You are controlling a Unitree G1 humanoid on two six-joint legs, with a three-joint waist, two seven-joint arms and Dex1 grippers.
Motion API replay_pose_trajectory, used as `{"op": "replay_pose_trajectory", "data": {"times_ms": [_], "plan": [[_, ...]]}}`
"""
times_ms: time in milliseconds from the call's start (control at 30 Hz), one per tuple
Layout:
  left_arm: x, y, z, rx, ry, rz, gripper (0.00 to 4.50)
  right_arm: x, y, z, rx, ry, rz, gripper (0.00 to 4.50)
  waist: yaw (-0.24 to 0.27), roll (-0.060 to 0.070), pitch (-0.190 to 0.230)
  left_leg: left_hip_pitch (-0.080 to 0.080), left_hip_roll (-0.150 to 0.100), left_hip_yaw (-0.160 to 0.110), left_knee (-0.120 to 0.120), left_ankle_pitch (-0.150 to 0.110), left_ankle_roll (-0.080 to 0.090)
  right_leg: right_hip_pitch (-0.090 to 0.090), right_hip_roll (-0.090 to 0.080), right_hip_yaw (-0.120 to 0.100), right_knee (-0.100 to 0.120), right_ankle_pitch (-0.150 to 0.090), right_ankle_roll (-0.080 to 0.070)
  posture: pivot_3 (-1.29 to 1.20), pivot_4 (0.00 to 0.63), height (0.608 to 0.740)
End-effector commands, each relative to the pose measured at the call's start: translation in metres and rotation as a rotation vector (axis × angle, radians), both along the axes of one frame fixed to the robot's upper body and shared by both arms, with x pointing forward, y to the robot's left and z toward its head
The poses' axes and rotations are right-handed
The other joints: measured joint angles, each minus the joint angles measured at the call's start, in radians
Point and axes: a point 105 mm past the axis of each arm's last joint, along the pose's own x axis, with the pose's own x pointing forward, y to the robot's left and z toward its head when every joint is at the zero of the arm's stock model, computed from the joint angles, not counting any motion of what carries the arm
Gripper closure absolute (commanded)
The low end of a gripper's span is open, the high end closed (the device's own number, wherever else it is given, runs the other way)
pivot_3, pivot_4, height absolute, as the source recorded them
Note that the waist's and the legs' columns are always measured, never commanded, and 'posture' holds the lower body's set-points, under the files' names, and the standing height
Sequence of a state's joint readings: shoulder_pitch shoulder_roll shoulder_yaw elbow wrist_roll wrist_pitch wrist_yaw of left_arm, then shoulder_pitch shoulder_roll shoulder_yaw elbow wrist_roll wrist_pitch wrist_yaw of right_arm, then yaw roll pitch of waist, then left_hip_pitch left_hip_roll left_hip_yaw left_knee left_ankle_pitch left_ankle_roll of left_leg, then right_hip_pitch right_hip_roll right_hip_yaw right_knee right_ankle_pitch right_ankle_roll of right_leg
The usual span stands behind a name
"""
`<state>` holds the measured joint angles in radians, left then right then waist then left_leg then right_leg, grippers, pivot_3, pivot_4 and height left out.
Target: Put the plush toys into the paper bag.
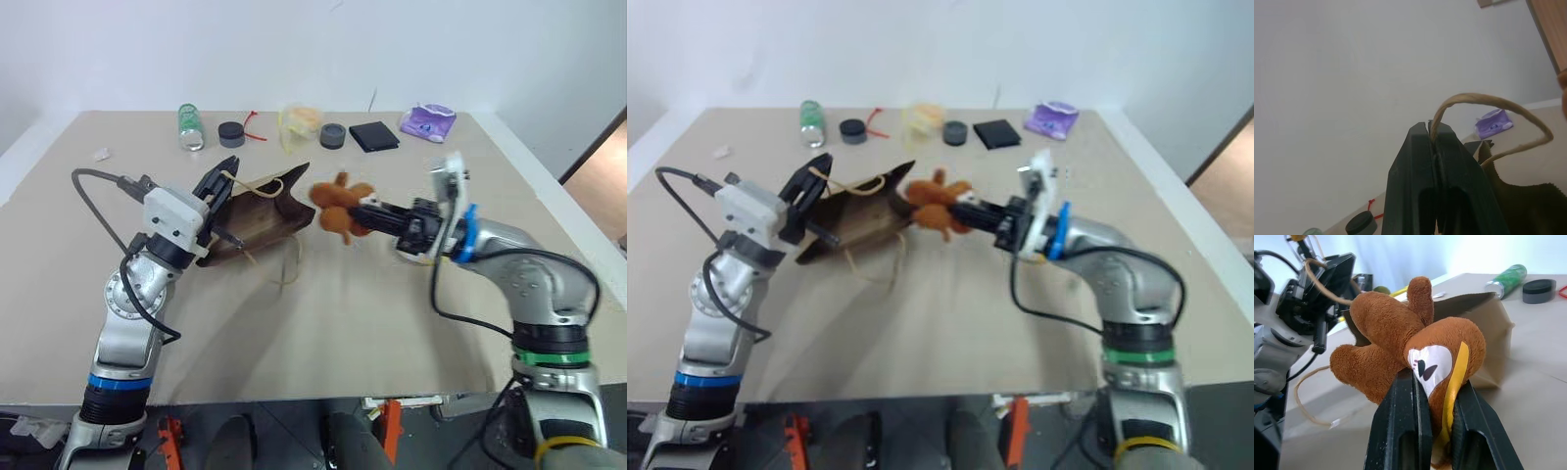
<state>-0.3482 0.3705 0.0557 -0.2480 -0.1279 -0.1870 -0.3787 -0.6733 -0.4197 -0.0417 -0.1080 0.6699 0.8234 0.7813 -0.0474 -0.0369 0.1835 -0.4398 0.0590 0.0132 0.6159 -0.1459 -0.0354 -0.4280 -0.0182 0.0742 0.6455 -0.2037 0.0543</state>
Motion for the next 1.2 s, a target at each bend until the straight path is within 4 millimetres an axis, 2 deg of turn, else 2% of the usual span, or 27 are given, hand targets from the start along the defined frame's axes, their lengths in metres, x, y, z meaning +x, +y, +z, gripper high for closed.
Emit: {"op": "replay_pose_trajectory", "data": {"times_ms": [33,167,367,500,667,800,1000,1067,1100,1200], "plan": [[-0.006,0.001,0.014,-0.011,-0.057,-0.001,4.5,0.004,0.026,0.005,-0.015,-0.049,-0.016,4.35,0.002,0.0,0.0,0.0,0.0,0.0,0.0,0.0,0.0,0.0,0.0,0.0,0.0,0.0,0.0,0.0,0.15,0.74],[-0.006,0.0,0.016,-0.017,-0.06,-0.001,4.5,0.006,0.054,-0.013,-0.063,-0.04,-0.008,4.35,0.003,0.0,0.0,-0.002,0.0,0.0,0.0,0.0,0.0,0.0,-0.001,0.0,0.0,0.0,0.001,0.0,0.15,0.74],[-0.004,0.002,0.02,-0.046,-0.056,0.005,4.5,0.017,0.079,-0.014,-0.083,-0.06,-0.047,4.35,0.001,0.0,0.0,-0.001,0.001,0.0,0.0,0.0,0.0,-0.002,0.0,0.0,0.001,0.0,0.0,0.0,0.15,0.74],[-0.005,0.0,0.019,-0.039,-0.058,-0.006,4.5,0.027,0.087,-0.011,-0.086,-0.068,-0.113,4.35,0.001,0.0,0.0,-0.001,0.002,0.0,0.0,0.0,0.0,-0.002,0.001,0.0,0.001,0.001,-0.001,0.0,0.15,0.74],[-0.005,-0.003,0.017,-0.045,-0.047,-0.017,4.5,0.03,0.103,-0.009,-0.093,-0.081,-0.157,4.35,0.001,0.0,0.0,-0.004,0.002,0.001,0.0,0.0,0.0,-0.006,0.002,0.0,0.001,0.001,-0.002,0.0,0.15,0.74],[-0.004,-0.005,0.016,-0.048,-0.042,-0.018,4.5,0.03,0.105,-0.011,-0.118,-0.136,-0.169,4.35,0.001,0.0,0.0,-0.005,0.002,0.001,0.0,0.0,0.0,-0.006,0.002,0.0,0.001,0.001,-0.002,0.0,0.15,0.74],[-0.003,-0.002,0.015,-0.057,-0.032,-0.009,4.5,0.013,0.079,0.005,-0.09,-0.211,-0.092,1.49,0.003,0.0,0.0,-0.006,0.002,0.001,0.0,0.0,0.0,-0.007,0.002,0.0,0.001,0.001,-0.001,0.0,0.15,0.74],[-0.002,-0.002,0.017,-0.061,-0.034,-0.008,4.5,0.009,0.068,0.007,-0.104,-0.229,-0.075,0.34,0.002,0.0,0.0,-0.006,0.002,0.001,0.0,0.0,0.0,-0.007,0.002,0.0,0.001,0.001,-0.001,0.0,0.15,0.74],[-0.001,-0.001,0.018,-0.064,-0.035,-0.007,4.5,0.006,0.059,0.01,-0.11,-0.238,-0.066,0.08,0.002,0.0,0.0,-0.006,0.002,0.001,0.0,0.0,0.0,-0.008,0.002,0.0,0.001,0.001,-0.002,0.0,0.15,0.74],[-0.001,-0.002,0.019,-0.069,-0.035,-0.008,4.5,-0.001,0.036,0.017,-0.101,-0.246,-0.04,0.08,0.003,0.0,0.0,-0.006,0.002,0.0,0.0,0.0,0.0,-0.007,0.002,0.0,0.001,0.001,-0.002,0.0,0.15,0.74]]}}
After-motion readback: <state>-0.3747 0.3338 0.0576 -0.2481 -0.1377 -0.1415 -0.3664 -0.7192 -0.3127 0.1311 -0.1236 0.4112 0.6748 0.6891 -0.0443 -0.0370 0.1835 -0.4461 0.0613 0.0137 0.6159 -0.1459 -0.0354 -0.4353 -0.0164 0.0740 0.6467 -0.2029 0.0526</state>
